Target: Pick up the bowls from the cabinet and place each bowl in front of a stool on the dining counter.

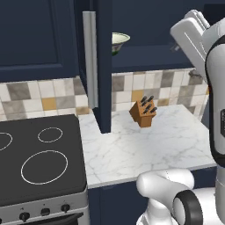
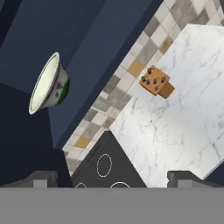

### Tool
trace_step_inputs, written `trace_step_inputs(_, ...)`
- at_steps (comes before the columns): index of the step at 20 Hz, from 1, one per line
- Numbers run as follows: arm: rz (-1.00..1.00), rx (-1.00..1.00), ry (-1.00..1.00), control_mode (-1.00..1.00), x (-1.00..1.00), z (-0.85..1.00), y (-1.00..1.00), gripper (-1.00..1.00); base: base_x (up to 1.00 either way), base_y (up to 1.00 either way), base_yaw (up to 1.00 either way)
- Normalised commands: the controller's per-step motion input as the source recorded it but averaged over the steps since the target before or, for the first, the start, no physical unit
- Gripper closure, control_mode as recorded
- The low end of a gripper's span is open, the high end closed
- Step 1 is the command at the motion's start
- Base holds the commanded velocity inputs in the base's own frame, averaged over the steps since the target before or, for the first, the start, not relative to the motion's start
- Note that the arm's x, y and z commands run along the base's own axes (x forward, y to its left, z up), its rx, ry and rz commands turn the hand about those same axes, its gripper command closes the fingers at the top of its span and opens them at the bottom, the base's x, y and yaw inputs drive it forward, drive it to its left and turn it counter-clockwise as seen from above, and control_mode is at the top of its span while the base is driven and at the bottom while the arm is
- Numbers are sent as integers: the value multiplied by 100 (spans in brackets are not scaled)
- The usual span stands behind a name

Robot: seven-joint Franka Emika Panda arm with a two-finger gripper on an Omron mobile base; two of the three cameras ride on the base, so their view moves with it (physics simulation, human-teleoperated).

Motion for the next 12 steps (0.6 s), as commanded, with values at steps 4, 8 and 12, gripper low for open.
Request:
trace_step_inputs(4,1,9,-2,-100,39,0,28,-100,0,0,0)
trace_step_inputs(8,1,6,0,-100,48,0,26,-100,0,0,0)
trace_step_inputs(12,1,4,0,-100,40,0,16,-100,0,0,0)
